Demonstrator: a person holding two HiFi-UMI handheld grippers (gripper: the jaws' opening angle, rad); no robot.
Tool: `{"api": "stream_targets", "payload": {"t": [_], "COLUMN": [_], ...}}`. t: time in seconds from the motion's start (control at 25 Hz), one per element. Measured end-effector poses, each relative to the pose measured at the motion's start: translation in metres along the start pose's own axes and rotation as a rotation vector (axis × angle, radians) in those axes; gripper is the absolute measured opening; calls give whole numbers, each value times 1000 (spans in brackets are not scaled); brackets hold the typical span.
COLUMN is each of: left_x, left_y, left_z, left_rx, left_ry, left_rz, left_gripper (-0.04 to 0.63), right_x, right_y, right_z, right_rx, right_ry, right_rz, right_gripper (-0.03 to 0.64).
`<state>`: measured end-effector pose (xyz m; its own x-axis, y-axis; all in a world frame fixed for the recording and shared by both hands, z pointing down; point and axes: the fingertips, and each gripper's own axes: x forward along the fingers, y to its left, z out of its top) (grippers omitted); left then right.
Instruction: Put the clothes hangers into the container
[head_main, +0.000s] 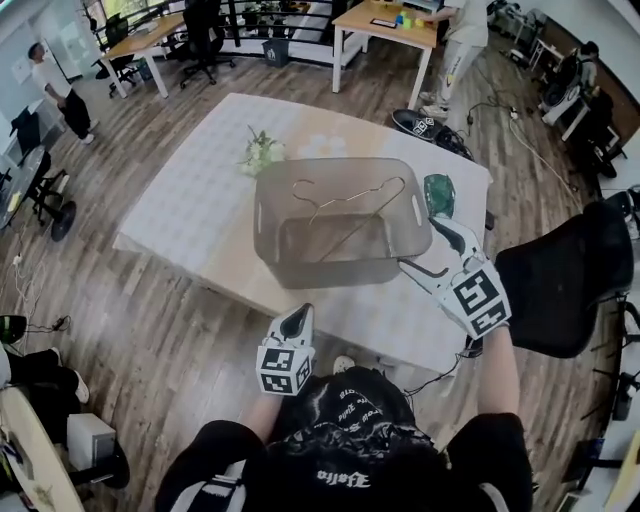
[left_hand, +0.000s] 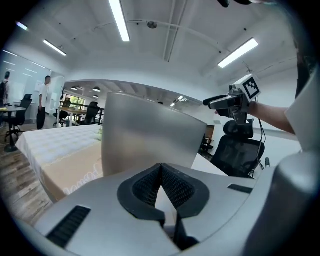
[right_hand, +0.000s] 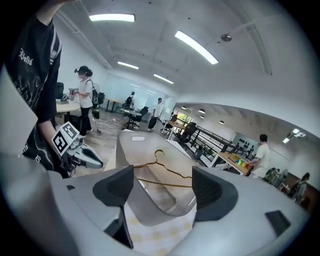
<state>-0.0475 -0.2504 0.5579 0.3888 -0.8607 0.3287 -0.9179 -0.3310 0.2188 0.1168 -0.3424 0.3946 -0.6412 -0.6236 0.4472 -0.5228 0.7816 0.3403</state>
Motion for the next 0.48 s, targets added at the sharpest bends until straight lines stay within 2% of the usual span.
{"api": "stream_targets", "payload": {"t": [0.12,0.32,0.48], "left_x": [-1,6,1], "left_y": [-17,-37,-44], "left_z": [5,12,13], "left_rx": [13,35,32], "left_ry": [-6,-22,-27], "left_rz": [-52,-121,-152], "left_gripper": [20,20,20], "right_x": [-13,-15,-16], "right_y": [18,45,64], "right_z": [-10,-48,-80], "right_rx": [104,262,414], "right_ry": [-60,-66,-84], "right_rz": [-32,-21,-84], "right_gripper": [371,373,373]}}
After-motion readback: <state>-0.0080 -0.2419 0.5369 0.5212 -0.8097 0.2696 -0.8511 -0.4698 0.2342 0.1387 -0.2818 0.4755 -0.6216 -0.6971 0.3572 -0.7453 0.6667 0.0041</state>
